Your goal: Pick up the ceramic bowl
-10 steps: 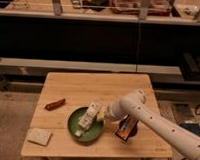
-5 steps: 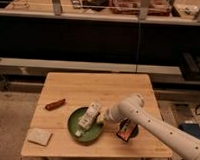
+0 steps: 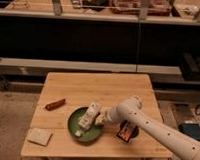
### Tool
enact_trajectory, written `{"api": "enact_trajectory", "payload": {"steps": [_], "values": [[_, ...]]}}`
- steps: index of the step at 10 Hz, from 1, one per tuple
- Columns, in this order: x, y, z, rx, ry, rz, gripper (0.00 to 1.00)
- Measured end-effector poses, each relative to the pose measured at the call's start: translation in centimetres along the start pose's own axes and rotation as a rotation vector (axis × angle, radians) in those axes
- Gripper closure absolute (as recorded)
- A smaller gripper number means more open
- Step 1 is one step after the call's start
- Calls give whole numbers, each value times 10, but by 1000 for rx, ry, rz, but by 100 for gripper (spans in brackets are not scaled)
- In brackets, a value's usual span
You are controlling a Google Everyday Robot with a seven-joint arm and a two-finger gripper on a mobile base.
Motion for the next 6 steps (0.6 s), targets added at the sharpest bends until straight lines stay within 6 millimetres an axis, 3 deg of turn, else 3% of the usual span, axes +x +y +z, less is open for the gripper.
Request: {"api": "enact_trajectory", "payload": {"steps": [4, 6], "values": [[-3, -2, 9, 0, -14, 15, 98], [-2, -10, 4, 35, -6, 41, 100]]}}
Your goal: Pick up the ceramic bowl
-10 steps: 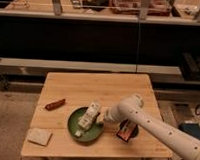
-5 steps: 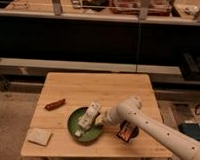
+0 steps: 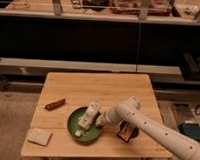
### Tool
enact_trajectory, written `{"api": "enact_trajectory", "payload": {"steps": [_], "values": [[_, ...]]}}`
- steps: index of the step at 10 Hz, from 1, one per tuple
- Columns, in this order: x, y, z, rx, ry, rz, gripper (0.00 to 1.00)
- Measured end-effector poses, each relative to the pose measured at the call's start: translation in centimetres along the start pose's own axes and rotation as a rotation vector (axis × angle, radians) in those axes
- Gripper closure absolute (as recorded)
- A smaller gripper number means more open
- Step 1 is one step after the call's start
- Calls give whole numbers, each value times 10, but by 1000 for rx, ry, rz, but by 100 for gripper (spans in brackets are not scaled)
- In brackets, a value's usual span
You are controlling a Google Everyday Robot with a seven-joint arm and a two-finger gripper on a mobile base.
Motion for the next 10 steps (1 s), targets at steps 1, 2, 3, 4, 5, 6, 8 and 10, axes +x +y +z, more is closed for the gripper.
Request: {"api": "enact_trajectory", "payload": {"steps": [1, 2, 3, 4, 5, 6, 8, 10], "values": [[3, -12, -14, 38, 16, 12, 100], [5, -21, -29, 61, 33, 6, 100], [7, -30, -43, 80, 49, 2, 100], [7, -40, -61, 104, 66, -14, 100], [7, -49, -76, 130, 81, -23, 100], [6, -58, -91, 164, 95, -36, 100], [4, -72, -116, 243, 119, -46, 100], [2, -83, -138, 304, 135, -61, 100]]}}
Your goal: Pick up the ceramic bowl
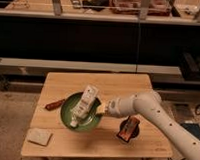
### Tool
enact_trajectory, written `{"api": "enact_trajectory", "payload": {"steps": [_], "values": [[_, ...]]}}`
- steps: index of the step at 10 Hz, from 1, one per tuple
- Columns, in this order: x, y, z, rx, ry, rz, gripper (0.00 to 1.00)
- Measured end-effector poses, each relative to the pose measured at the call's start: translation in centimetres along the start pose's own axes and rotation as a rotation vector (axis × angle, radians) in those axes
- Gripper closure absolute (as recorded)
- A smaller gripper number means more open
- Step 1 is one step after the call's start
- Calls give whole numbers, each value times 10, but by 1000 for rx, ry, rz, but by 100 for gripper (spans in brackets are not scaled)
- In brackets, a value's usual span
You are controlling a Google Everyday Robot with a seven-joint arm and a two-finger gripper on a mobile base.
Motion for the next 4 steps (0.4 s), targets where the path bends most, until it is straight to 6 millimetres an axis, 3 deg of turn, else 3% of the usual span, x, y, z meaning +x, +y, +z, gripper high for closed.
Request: {"api": "enact_trajectory", "payload": {"steps": [2, 4], "values": [[3, -7, -19, 41, 9, -1, 100], [2, -9, -17, 42, 5, -5, 100]]}}
